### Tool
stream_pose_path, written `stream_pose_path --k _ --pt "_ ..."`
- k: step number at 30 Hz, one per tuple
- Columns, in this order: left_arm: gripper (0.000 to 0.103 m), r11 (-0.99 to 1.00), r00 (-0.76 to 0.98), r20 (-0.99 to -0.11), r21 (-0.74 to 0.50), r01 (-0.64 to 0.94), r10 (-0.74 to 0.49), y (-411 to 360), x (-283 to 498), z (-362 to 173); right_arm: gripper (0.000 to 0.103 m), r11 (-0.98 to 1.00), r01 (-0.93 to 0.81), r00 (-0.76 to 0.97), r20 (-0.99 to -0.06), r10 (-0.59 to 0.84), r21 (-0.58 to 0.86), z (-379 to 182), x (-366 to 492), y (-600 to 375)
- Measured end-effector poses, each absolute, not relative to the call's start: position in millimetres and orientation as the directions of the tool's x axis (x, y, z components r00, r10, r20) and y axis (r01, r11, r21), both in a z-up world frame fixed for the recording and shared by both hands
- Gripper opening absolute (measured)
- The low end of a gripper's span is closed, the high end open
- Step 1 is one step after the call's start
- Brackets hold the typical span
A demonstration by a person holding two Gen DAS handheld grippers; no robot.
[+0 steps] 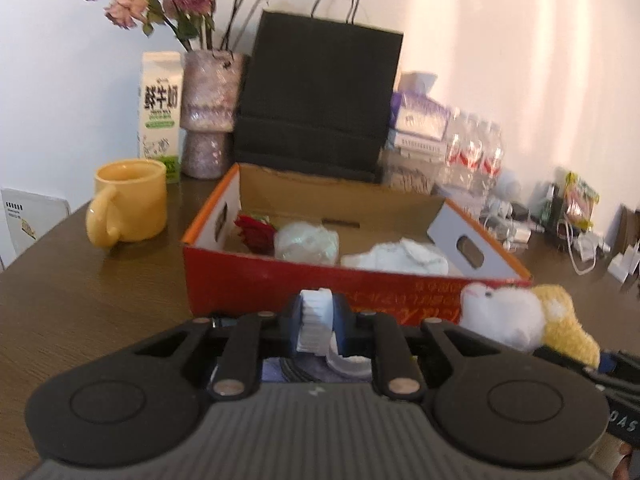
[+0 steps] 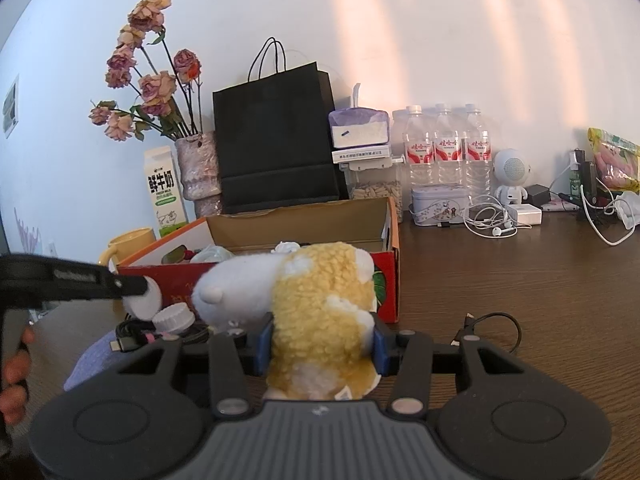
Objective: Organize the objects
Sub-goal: 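Grasp the white-and-yellow plush toy with the right tool while the left tool grasps a white ribbed bottle cap, then carry the plush toy and cap into the cardboard box while both tools open to release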
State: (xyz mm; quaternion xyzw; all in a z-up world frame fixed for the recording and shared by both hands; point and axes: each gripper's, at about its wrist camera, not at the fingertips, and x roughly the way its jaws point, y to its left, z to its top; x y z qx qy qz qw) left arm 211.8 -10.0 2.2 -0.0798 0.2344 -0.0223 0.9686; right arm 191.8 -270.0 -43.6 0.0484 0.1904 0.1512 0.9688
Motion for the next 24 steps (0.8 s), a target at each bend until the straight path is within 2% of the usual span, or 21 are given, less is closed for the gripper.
stream_pose_path --k 11,20,24 --pt "0.017 0.981 0.911 -0.399 -0.191 0.025 -0.101 1.3 198.7 20.3 0.045 0.95 -0.278 0.891 -0.331 0.311 0.144 -40.1 187.5 -268.4" --pt "0.017 0.984 0.929 -0.354 -0.169 0.047 -0.105 3.4 213.0 41.4 0.045 0.937 -0.326 0.911 -0.224 0.347 0.128 0.7 192.8 -254.0" --pt "0.017 0.981 0.936 -0.334 -0.185 0.051 -0.111 4.4 229.6 51.0 0.045 0.933 -0.331 0.907 -0.223 0.356 0.143 16.1 218.5 -243.7"
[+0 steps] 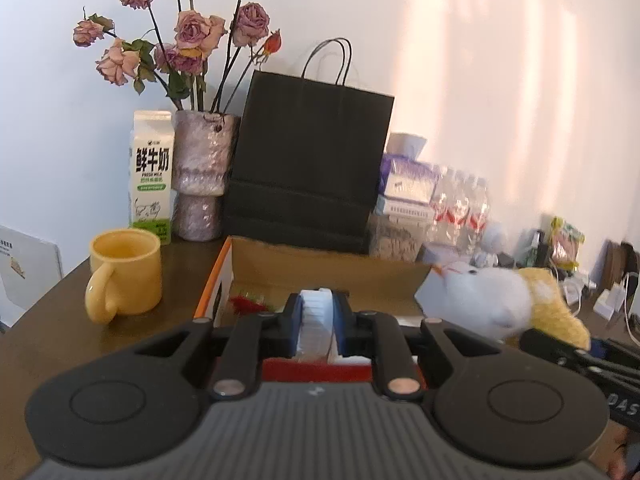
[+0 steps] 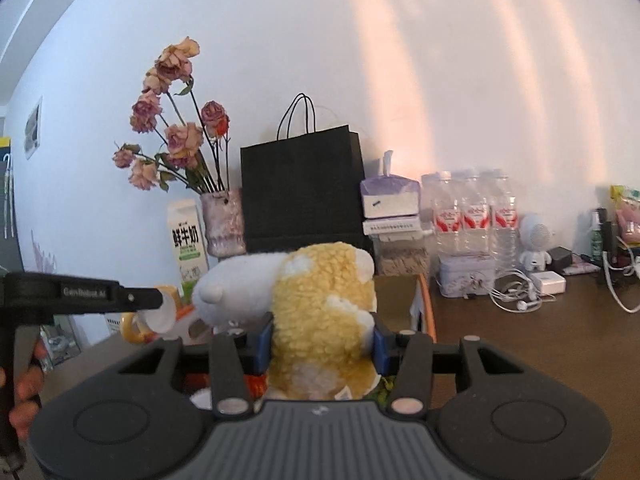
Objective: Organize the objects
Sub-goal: 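Carry the plush toy and cap into the cardboard box while both tools open to release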
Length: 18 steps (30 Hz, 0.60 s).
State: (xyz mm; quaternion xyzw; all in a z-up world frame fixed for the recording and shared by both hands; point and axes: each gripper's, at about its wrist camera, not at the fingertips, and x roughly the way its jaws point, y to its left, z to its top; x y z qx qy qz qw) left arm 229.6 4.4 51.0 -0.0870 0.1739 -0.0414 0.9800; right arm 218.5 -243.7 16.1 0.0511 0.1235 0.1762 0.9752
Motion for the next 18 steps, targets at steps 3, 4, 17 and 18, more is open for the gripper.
stream_pose_path --k 3,4,17,18 --pt "0.017 0.978 0.938 -0.327 -0.204 0.049 -0.115 3.6 245.6 55.5 0.045 0.935 -0.319 0.906 -0.239 0.348 0.152 19.2 243.3 -238.0" --pt "0.017 0.977 0.938 -0.326 -0.208 0.049 -0.117 3.1 250.3 56.6 0.045 0.936 -0.316 0.905 -0.247 0.346 0.154 19.4 252.3 -236.4" --pt "0.017 0.974 0.934 -0.338 -0.221 0.038 -0.113 2.3 320.0 54.0 0.045 0.955 -0.246 0.899 -0.33 0.289 0.167 8.3 356.8 -221.0" --pt "0.017 0.975 0.934 -0.341 -0.22 0.034 -0.109 2.8 324.3 53.5 0.046 0.955 -0.244 0.895 -0.339 0.289 0.17 7.3 364.1 -220.5"
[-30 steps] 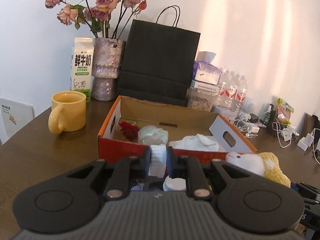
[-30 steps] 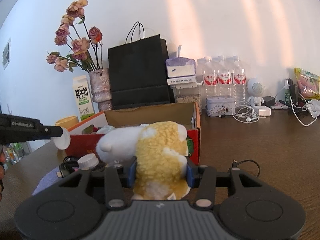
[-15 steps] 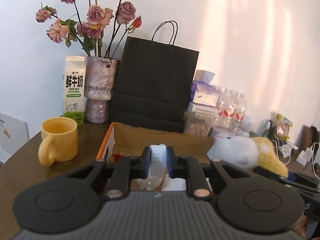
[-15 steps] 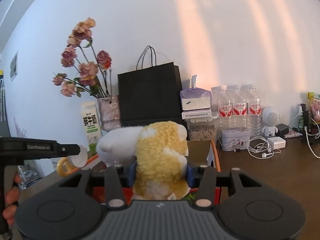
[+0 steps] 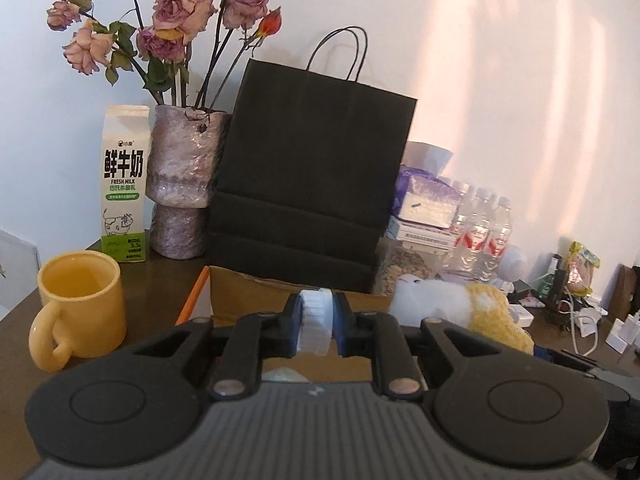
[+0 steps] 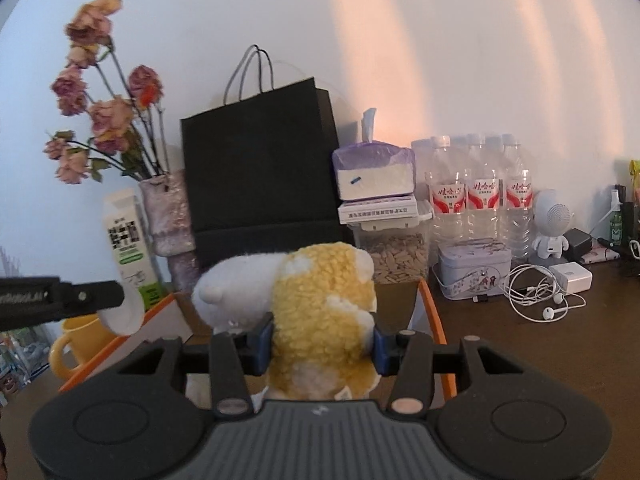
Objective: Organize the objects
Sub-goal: 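Carry the plush toy and cap into the cardboard box while both tools open to release, then lift both open tools out of the cardboard box back toward the table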
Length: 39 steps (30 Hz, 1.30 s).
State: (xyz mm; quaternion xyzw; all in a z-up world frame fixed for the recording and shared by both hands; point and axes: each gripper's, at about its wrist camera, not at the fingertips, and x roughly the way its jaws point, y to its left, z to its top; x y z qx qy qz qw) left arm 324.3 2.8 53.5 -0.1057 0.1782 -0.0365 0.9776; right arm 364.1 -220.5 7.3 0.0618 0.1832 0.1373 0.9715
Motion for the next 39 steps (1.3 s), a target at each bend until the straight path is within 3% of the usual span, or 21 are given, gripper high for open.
stream_pose_path --k 7,9,11,12,13,18,30,39 --pt "0.018 0.978 0.921 -0.376 -0.209 0.023 -0.102 4.5 352.8 44.8 0.05 0.962 -0.209 0.876 -0.405 0.263 0.173 -5.9 394.7 -220.0" --pt "0.033 0.98 0.918 -0.386 -0.196 0.014 -0.091 2.6 356.8 41.0 0.055 0.965 -0.201 0.874 -0.414 0.255 0.17 -7.9 396.8 -220.5" --pt "0.083 0.983 0.921 -0.382 -0.186 0.003 -0.075 1.3 357.2 38.2 0.077 0.965 -0.203 0.875 -0.411 0.255 0.166 -8.4 394.6 -220.7" --pt "0.094 0.985 0.924 -0.379 -0.174 -0.013 -0.055 -0.2 356.5 37.3 0.09 0.966 -0.205 0.88 -0.401 0.253 0.161 -7.8 391.7 -220.8" --pt "0.103 0.986 0.93 -0.367 -0.161 -0.033 -0.028 -1.7 354.3 37.1 0.093 0.966 -0.206 0.884 -0.394 0.252 0.155 -6.9 389.3 -220.4" --pt "0.103 0.984 0.935 -0.355 -0.162 -0.073 0.011 0.5 351.9 38.4 0.103 0.965 -0.21 0.89 -0.378 0.256 0.159 -4.8 384.1 -222.7" --pt "0.103 0.985 0.941 -0.338 -0.162 -0.059 0.001 0.8 337.2 46.1 0.103 0.965 -0.22 0.901 -0.349 0.258 0.144 6.3 366.3 -221.9" --pt "0.103 0.988 0.955 -0.295 -0.153 -0.026 -0.021 8.2 289.0 62.6 0.103 0.962 -0.248 0.923 -0.273 0.271 0.117 32.2 311.3 -229.0"
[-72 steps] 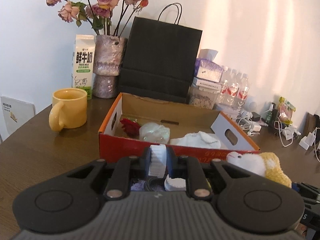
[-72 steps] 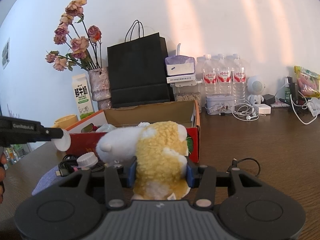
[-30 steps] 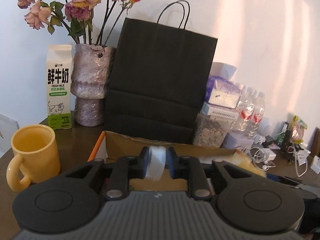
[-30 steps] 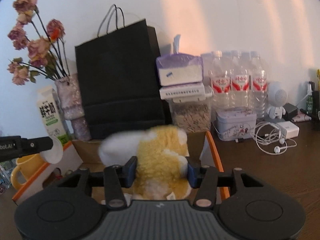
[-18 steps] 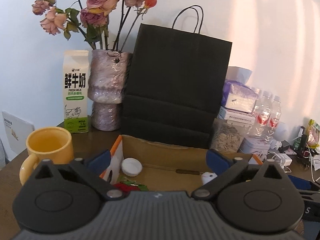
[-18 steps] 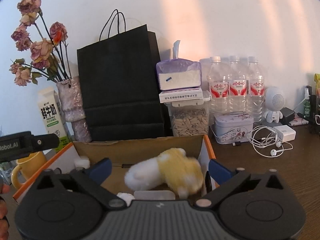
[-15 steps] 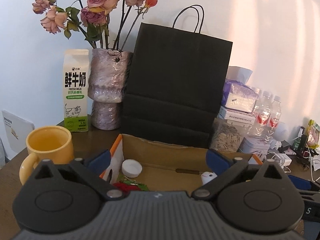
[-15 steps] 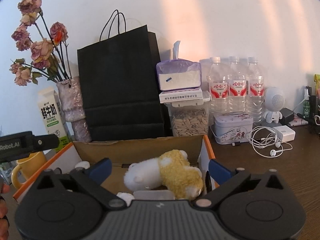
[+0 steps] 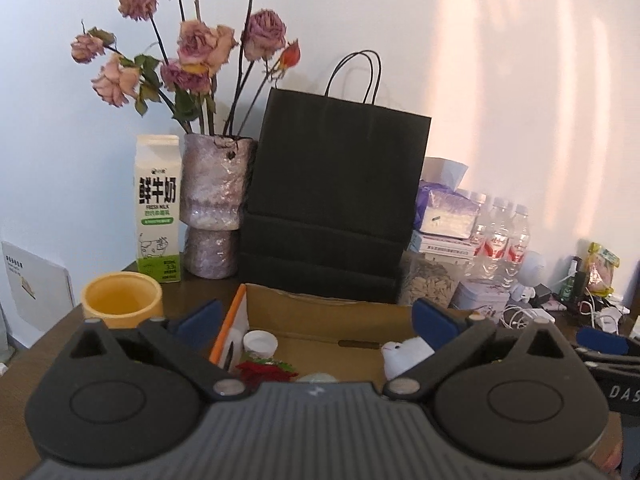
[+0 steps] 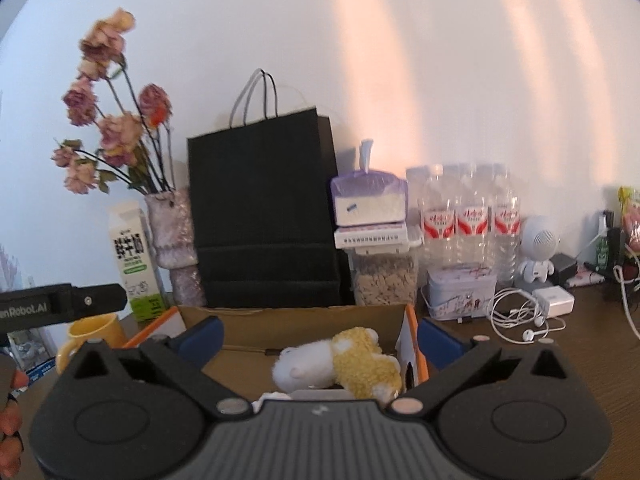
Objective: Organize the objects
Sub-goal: 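Lift both open tools out of the cardboard box back toward the table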
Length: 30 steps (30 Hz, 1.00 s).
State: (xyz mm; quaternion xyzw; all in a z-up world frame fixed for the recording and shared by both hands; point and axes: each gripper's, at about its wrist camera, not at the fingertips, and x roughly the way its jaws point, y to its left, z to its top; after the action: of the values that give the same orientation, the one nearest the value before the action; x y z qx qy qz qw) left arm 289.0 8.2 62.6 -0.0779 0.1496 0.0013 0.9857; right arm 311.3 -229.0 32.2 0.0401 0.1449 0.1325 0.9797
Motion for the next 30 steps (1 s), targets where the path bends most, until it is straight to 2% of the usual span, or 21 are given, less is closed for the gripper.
stream_pose_path --k 6,13,21,30 --pt "0.103 0.989 0.956 -0.291 -0.149 -0.019 -0.025 13.9 250.3 64.0 0.103 0.961 -0.265 0.913 -0.298 0.277 0.083 33.0 272.9 -229.8" --pt "0.103 0.991 0.945 -0.327 -0.134 -0.025 -0.02 22.6 204.7 55.7 0.103 0.962 -0.273 0.9 -0.348 0.264 0.022 23.8 226.6 -233.7" --pt "0.103 0.995 0.917 -0.399 -0.094 -0.025 -0.014 24.4 162.3 37.0 0.103 0.96 -0.281 0.864 -0.431 0.259 0.013 -0.9 176.4 -246.8" --pt "0.103 0.996 0.884 -0.467 -0.089 -0.028 -0.017 25.4 130.7 17.0 0.103 0.96 -0.277 0.838 -0.48 0.258 0.031 -21.7 144.4 -262.6"
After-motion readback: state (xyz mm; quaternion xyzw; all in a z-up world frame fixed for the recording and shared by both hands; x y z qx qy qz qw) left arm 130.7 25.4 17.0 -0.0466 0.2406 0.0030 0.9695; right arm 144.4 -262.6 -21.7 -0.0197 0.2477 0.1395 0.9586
